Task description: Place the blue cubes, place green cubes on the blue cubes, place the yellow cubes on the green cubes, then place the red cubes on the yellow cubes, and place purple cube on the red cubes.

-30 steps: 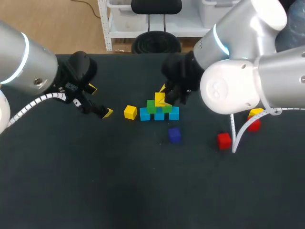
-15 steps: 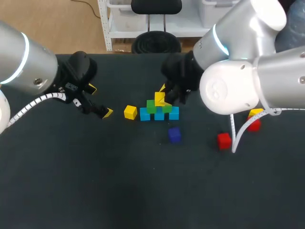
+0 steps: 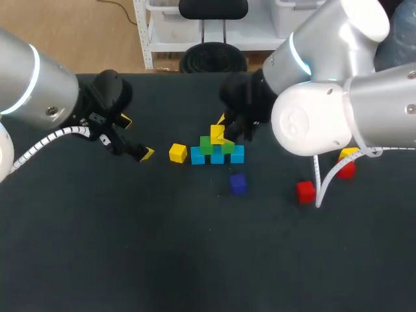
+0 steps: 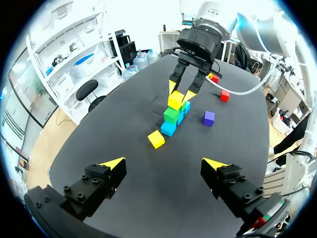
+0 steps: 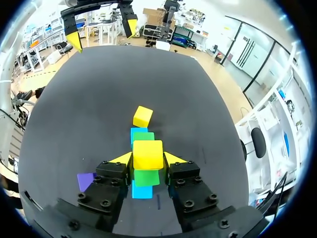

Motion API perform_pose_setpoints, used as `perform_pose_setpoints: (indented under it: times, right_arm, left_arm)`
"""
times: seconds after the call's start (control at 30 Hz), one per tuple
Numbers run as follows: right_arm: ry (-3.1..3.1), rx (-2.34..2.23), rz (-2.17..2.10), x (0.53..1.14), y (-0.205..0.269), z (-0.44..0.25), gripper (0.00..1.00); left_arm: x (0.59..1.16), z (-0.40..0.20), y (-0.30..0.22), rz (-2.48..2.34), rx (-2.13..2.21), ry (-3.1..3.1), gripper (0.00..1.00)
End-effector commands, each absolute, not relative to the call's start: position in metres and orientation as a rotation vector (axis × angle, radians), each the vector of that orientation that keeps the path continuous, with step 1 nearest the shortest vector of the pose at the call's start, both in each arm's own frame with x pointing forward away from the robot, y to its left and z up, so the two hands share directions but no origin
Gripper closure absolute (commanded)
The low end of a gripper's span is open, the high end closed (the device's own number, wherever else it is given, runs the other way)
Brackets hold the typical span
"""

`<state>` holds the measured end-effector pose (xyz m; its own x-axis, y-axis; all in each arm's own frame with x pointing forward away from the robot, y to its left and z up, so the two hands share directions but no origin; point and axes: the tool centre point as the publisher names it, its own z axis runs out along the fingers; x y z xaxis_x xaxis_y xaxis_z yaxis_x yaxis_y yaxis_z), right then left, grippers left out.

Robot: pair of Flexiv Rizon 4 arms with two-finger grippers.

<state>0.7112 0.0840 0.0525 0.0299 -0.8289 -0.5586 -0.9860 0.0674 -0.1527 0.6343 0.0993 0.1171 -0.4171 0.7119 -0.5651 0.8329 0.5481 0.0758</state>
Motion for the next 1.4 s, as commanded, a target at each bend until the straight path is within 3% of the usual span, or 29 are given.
perform_pose_setpoints:
  times: [0.03, 0.17, 0.6, 1.13, 1.4]
  right_arm:
    - [1.84, -1.801, 0.397, 0.712, 0.085, 0.052, 0.97]
    - [1.841, -1.803, 0.397, 0.712, 0.085, 0.052, 0.75]
    - [1.844, -1.804, 0.392, 0.712, 0.085, 0.052, 0.51]
    - [1.853, -1.784, 0.368, 0.717, 0.081, 0.056, 0.32]
    - [1.848, -1.763, 0.37, 0.718, 0.076, 0.069, 0.31]
  left_arm:
    - [0.634, 0.117, 0.101, -0.298, 1.244, 2.235, 0.0]
    - [0.634, 0.117, 0.101, -0.298, 1.244, 2.235, 0.0]
    - [0.634, 0.117, 0.101, -0.298, 1.244, 2.235, 0.0]
    - [0.634, 0.117, 0.101, -0.298, 1.244, 2.235, 0.0]
    - [0.634, 0.117, 0.101, -0.298, 1.244, 2.235, 0.0]
